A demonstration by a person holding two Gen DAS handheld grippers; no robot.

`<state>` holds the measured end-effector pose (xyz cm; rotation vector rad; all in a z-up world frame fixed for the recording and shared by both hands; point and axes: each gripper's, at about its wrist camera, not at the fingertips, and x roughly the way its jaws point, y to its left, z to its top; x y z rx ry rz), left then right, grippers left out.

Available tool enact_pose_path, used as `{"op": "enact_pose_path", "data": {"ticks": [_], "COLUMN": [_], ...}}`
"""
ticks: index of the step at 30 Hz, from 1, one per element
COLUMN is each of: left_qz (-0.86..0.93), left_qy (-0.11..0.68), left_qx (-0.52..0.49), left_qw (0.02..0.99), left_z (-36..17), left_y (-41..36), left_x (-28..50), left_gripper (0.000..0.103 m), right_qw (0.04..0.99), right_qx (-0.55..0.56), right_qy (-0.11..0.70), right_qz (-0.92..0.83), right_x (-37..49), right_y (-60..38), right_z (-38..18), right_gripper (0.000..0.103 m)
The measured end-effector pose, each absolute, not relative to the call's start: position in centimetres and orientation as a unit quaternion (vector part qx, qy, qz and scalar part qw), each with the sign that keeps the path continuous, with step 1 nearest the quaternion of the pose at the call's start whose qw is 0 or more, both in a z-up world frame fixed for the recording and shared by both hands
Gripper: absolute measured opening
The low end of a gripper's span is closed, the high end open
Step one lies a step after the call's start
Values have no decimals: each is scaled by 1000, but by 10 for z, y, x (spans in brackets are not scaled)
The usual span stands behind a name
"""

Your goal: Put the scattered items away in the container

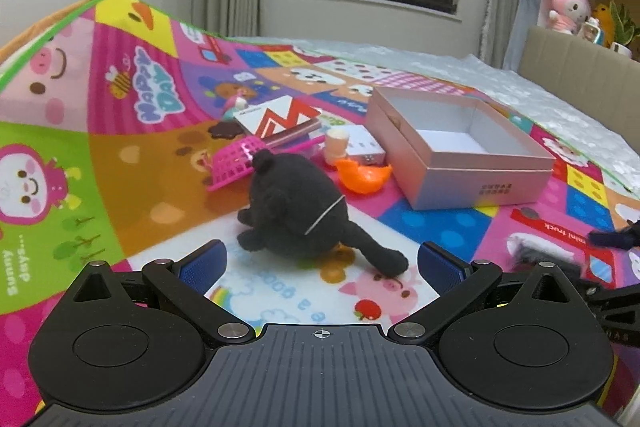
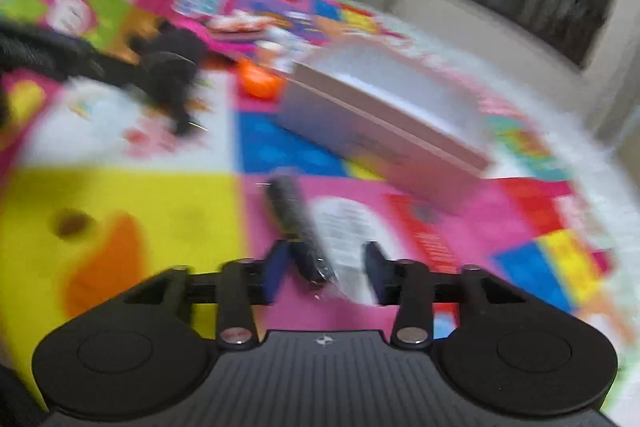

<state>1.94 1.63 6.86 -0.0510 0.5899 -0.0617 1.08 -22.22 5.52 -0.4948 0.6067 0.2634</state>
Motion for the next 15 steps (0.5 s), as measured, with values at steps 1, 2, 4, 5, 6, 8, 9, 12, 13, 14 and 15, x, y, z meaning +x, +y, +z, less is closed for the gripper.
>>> {"op": "enact_pose_path", "data": {"ticks": [1, 2, 4, 5, 6, 8, 9, 12, 13, 14, 15], "left_qz": [-28, -25, -23, -24, -25, -25, -23, -24, -26, -29, -31], "left_qy": [291, 291, 293, 295, 299, 309, 314, 313, 310, 308, 308], "left_qx": [-26, -26, -31, -34, -35, -30, -24, -14, -14, -13, -12], "left_qw": [956, 956, 955, 955, 953, 950, 949, 949, 950, 951, 951], "left_z": [68, 68, 67, 65, 64, 60, 59, 60, 61, 61, 61], "left_y": [17, 18, 20, 21, 21, 19, 17, 13, 11, 10, 8], "left_x": [19, 19, 17, 16, 16, 17, 18, 18, 17, 17, 18], "left_gripper": [103, 103, 103, 103, 103, 103, 103, 103, 103, 103, 103], "right_qw": [921, 923, 934, 939, 945, 954, 957, 962, 961, 960, 960], "right_qx": [-253, -257, -217, -193, -167, -125, -106, -66, -61, -62, -64], "right_qy": [281, 275, 276, 277, 277, 270, 266, 263, 265, 268, 269], "right_qz": [99, 79, 62, 57, 49, 37, 36, 40, 43, 43, 40], "right_x": [9, 8, 9, 10, 11, 10, 10, 5, 4, 3, 3], "right_y": [-223, -225, -230, -233, -234, -235, -236, -243, -243, -245, -246], "right_z": [54, 55, 60, 63, 66, 70, 71, 71, 68, 66, 66], "right_gripper": [60, 61, 65, 70, 75, 81, 84, 87, 87, 87, 87]}}
